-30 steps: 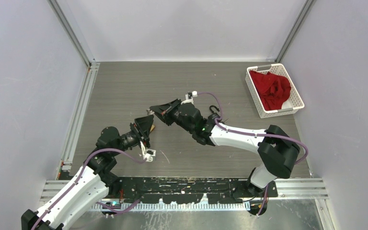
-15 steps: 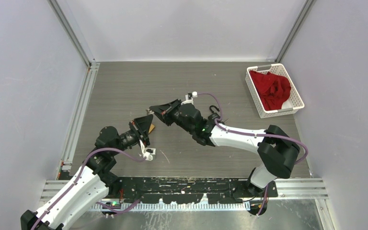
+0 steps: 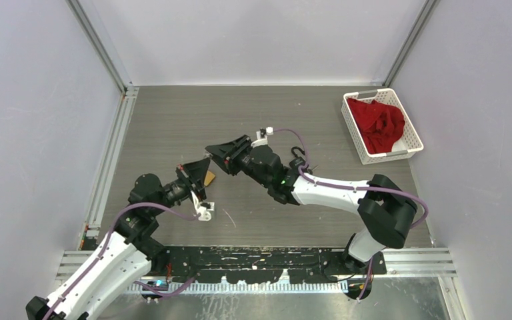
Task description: Unlock with the key
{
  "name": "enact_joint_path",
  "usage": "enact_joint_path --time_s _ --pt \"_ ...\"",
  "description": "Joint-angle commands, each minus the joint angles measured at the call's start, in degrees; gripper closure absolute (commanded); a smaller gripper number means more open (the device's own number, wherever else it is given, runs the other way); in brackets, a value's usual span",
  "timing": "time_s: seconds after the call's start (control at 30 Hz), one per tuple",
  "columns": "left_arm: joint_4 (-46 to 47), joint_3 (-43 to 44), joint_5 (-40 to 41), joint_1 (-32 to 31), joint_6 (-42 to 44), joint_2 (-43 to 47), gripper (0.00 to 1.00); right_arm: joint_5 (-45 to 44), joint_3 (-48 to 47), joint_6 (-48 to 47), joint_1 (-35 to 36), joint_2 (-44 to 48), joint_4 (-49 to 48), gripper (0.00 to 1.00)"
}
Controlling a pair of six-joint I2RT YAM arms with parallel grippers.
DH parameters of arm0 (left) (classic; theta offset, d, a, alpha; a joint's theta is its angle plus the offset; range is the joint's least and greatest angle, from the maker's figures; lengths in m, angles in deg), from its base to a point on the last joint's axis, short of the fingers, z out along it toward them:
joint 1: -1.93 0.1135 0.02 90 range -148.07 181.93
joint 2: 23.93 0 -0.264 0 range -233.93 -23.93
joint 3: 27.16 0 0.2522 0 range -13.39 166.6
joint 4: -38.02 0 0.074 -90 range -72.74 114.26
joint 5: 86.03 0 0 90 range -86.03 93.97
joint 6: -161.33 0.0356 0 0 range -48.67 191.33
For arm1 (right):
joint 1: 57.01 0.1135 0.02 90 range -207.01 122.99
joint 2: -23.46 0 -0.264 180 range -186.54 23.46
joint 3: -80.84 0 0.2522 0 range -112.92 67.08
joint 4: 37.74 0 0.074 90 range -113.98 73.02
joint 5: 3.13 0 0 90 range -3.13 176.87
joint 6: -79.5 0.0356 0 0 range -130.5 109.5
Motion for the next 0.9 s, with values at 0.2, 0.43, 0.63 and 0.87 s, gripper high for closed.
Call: enact_joint_path --time_s 0.2,0.43,0.63,0.87 --pt "-30.27 25.42 -5.9 0.09 -34.03 -7.93 1.0 19.17 9.19 -25.82 -10.02 8.34 -18.28 0.39" --pt "-35.76 35.26 -18.67 0.18 -67.35 -15.72 1.0 46.5 11.97 -52.97 -17.18 16.9 -21.37 0.3" --pt "-31.92 37.16 -23.7 1.42 -82.05 -19.63 1.0 60.25 14.05 -51.78 -17.27 15.88 -34.63 0.28" --pt "-28.22 37.44 -29.9 7.31 -91.86 -21.52 1.0 67.2 15.93 -46.56 -17.48 14.41 -44.47 0.31"
